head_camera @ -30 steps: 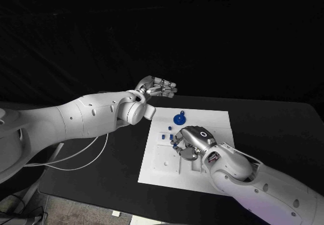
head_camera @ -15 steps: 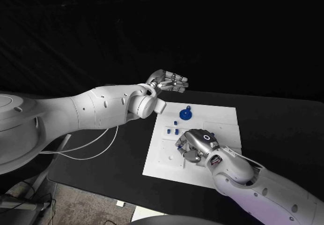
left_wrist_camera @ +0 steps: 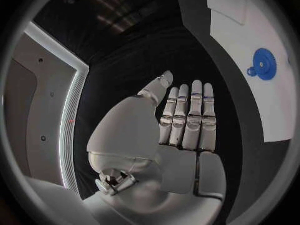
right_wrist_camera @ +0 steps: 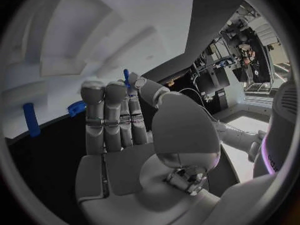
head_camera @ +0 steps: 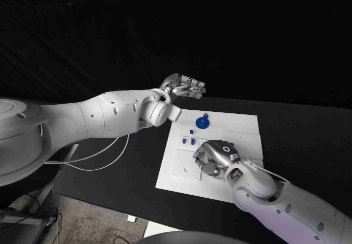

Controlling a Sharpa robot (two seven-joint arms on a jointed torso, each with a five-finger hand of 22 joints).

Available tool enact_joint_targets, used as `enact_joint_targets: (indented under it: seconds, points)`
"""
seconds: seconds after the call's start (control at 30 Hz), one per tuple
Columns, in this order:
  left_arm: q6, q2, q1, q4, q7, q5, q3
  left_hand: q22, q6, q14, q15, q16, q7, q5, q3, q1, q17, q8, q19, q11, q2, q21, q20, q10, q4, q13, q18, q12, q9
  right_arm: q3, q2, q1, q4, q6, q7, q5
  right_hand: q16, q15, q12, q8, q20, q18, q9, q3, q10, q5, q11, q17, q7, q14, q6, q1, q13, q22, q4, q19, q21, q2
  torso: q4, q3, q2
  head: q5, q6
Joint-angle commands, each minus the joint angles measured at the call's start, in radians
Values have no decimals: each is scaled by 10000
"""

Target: Assemble the parts on the task board

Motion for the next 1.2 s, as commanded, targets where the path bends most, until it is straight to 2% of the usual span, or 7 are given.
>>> enact_joint_targets:
  seconds: [0.03,0.37,0.6,0.97,1.2]
  points:
    - [44,2,23,26,97,56,9,-9,31,-79,-14,-30,-3,12,-30,30,-9,0,46,-18,55,47,32,-31,57,0,-124,-19,3,-3,16,-12,-8,-14,-58,-254,-53,-46,37,33,-38,174,8,10,103,14,-16,15,34,33,5,-20,13,739,-91,338,15,100,-1,-1,3,-1,-3]
    - [69,-3,23,37,88,51,9,-37,15,-90,-8,-31,4,9,-38,50,-9,-2,41,-13,44,59,37,-45,90,0,-121,-19,3,-4,82,-13,-139,-5,-123,-395,-53,-46,38,33,-37,173,7,14,106,14,-17,18,33,34,6,-24,13,741,-101,340,25,101,22,-10,13,17,-3]
    - [89,-2,24,41,70,42,9,-37,15,-90,-8,-31,4,9,-38,50,-9,-2,41,-13,44,59,37,-45,90,0,-121,-19,3,-13,151,-13,-238,33,-157,-502,-55,-45,38,34,-38,173,7,21,105,12,-16,21,32,33,7,-29,13,743,-109,339,41,106,12,-13,10,45,-23]
    - [121,15,25,49,47,29,9,-37,15,-90,-8,-31,4,9,-38,50,-9,-2,41,-13,44,59,37,-45,90,0,-121,-19,3,-173,207,-13,-280,166,-156,-521,-56,-46,39,34,-38,167,7,16,109,12,-18,28,32,35,10,-39,13,745,-120,337,57,106,8,-9,6,110,-100]
    - [138,21,25,42,30,24,9,-37,15,-90,-8,-31,4,9,-38,50,-9,-2,41,-13,44,59,37,-45,90,0,-121,-19,3,-216,184,-13,-257,208,-159,-519,-56,-46,39,34,-38,167,7,16,109,12,-18,28,32,35,10,-39,13,745,-120,337,57,106,0,-9,3,132,-142]
